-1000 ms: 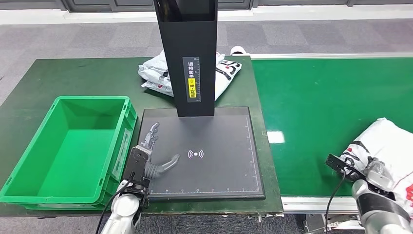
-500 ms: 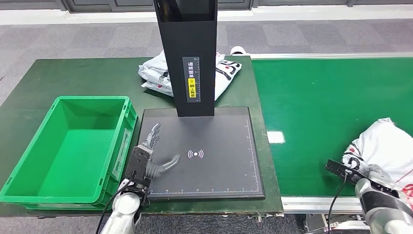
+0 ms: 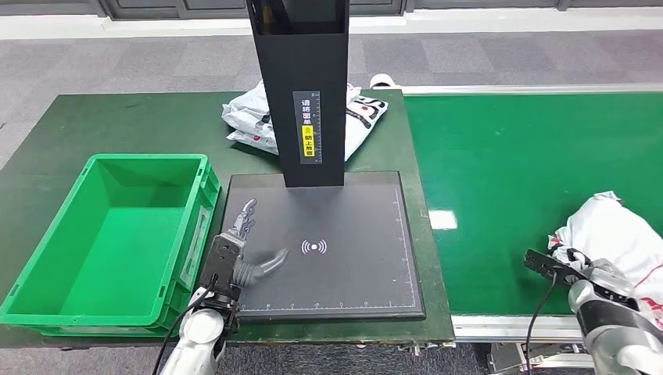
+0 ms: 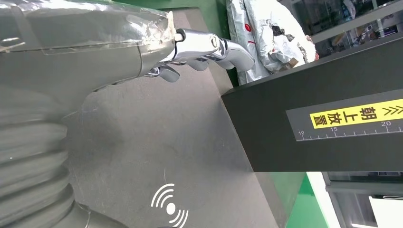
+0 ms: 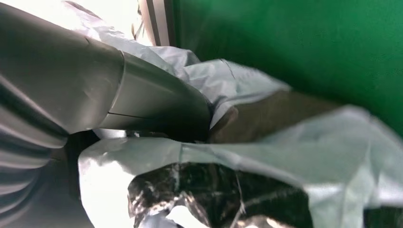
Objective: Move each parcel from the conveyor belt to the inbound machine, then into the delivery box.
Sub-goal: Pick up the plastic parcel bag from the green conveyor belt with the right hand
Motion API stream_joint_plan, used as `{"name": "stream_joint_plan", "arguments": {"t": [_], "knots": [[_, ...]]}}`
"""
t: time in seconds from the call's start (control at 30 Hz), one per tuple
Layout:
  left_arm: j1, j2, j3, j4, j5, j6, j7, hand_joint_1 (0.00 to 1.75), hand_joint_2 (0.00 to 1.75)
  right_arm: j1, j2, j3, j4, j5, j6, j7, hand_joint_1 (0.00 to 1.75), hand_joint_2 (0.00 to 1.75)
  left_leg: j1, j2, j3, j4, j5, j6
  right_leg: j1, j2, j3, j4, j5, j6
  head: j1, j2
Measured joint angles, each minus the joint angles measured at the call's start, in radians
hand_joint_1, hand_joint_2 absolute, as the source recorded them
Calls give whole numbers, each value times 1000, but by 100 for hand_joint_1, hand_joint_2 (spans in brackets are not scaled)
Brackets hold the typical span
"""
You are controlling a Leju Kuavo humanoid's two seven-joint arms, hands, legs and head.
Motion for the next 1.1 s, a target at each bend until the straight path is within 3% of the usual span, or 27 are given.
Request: {"name": "stream_joint_plan", "arguments": {"t": [0.23, 0.57, 0.7, 0.83, 0.93, 1.1], "knots": [[11, 0, 1, -21, -18, 22, 13, 0, 175, -29, 32, -51, -18, -177, -325, -47, 175, 175, 0, 0, 0, 0, 0, 0, 0, 0, 0, 0, 0, 0, 0, 0], [22, 0, 2, -44, -19, 31, 18, 0, 175, -46, 60, -102, -36, -214, -363, -80, 175, 175, 0, -2, -1, 0, 1, 0, 0, -2, 0, 0, 0, 0, 0, 0], [25, 0, 2, -47, -26, 39, 24, 0, 175, -46, 82, -142, -75, -363, -429, -258, 175, 175, 0, -1, -1, 0, 1, 0, 0, -2, 0, 1, 0, 0, 0, 0], [27, -2, 6, -48, -34, 52, 19, 0, 175, -24, 156, -165, -240, -667, -298, -459, 175, 175, 0, 0, -1, 0, 1, 0, 0, 0, -1, 2, 0, 0, 0, 0], [30, -6, 12, -50, -40, 53, 14, 0, 175, 9, 211, -146, -393, -837, -231, -484, 175, 175, 1, -3, -1, 0, 2, -1, 1, -2, -2, 2, 0, -1, 0, 0], [47, -12, 30, -63, -50, 59, 11, 0, 175, 64, 274, -61, -625, -1042, -211, -486, 175, 175, 1, -5, -3, -1, 3, -3, 1, -4, -3, 3, 0, -1, 0, 0]]}}
